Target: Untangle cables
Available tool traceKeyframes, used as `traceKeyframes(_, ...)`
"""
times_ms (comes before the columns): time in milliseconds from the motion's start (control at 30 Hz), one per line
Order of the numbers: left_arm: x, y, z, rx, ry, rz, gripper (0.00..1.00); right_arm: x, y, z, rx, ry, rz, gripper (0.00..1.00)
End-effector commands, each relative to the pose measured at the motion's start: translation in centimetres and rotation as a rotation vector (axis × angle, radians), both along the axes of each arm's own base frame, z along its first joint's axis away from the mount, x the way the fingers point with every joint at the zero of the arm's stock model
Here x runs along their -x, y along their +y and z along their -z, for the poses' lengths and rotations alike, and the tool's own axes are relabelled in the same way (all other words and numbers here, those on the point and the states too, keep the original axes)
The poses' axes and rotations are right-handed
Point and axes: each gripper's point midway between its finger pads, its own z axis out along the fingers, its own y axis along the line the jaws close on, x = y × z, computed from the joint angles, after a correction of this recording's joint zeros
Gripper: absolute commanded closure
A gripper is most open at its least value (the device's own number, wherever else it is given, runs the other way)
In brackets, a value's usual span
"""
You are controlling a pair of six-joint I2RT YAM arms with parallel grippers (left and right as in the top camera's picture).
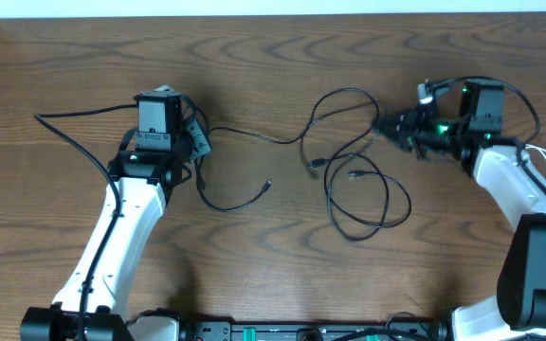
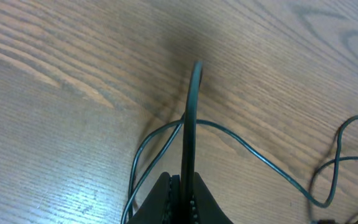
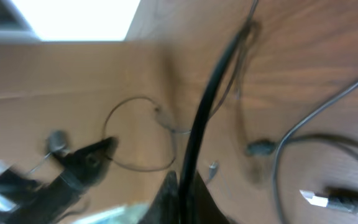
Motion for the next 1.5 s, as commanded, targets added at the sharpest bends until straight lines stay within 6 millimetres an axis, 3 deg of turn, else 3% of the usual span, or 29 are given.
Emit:
traceKeyframes(0,0.1,0.2,0.1,0.001,0.006,-0.008,0.92,-0.1,-1.0,-1.1,0.237,-0.176,-0.143,0.99)
traceKeyframes(67,0.1,0.2,0.1,0.001,0.006,-0.008,0.93,1.1,-2.0,-0.8,0.353,-0.121,-0.187,0.99)
traceKeyframes(133,0.1,0.2,0.1,0.001,0.006,-0.008,0.92,3.0,-5.6,0.0,0.621,0.013,-0.211,0.99)
traceKeyframes(333,0.1,0.2,0.1,0.001,0.006,-0.008,0.93,7.3,-12.3,0.2,1.017,0.255,-0.251,0.99)
traceKeyframes(467,0.1,0.2,0.2,0.000,0.011,-0.008,0.93,7.7,-16.8,-0.1,1.240,0.377,-0.088,0.99)
traceKeyframes(700,0.1,0.2,0.2,0.000,0.010,-0.008,0.92,6.6,-20.0,-1.5,1.413,0.383,0.046,0.99)
traceKeyframes(833,0.2,0.2,0.2,0.000,0.011,-0.008,0.93,5.0,-23.2,-5.6,1.557,0.353,0.239,0.99)
traceKeyframes(967,0.3,0.2,0.3,0.000,0.019,-0.008,0.93,2.7,-24.6,-12.1,1.544,0.234,0.411,0.99)
traceKeyframes(1000,0.3,0.2,0.3,-0.001,0.020,-0.008,0.93,1.8,-25.1,-15.9,1.525,0.152,0.508,0.99)
traceKeyframes(1133,0.3,0.3,0.3,-0.009,0.019,-0.010,0.93,0.1,-25.9,-25.1,1.520,-0.092,0.663,0.99)
traceKeyframes(1233,0.3,1.1,0.3,-0.044,0.018,-0.037,0.93,-0.4,-26.1,-30.3,1.538,-0.247,0.728,0.99)
traceKeyframes(1333,0.4,1.9,0.3,-0.079,0.021,-0.064,0.93,-0.3,-26.2,-33.2,1.544,-0.323,0.782,0.99)
traceKeyframes(1467,0.8,3.5,0.2,-0.144,0.028,-0.119,0.93,0.3,-27.3,-34.5,1.588,-0.316,0.866,0.99)
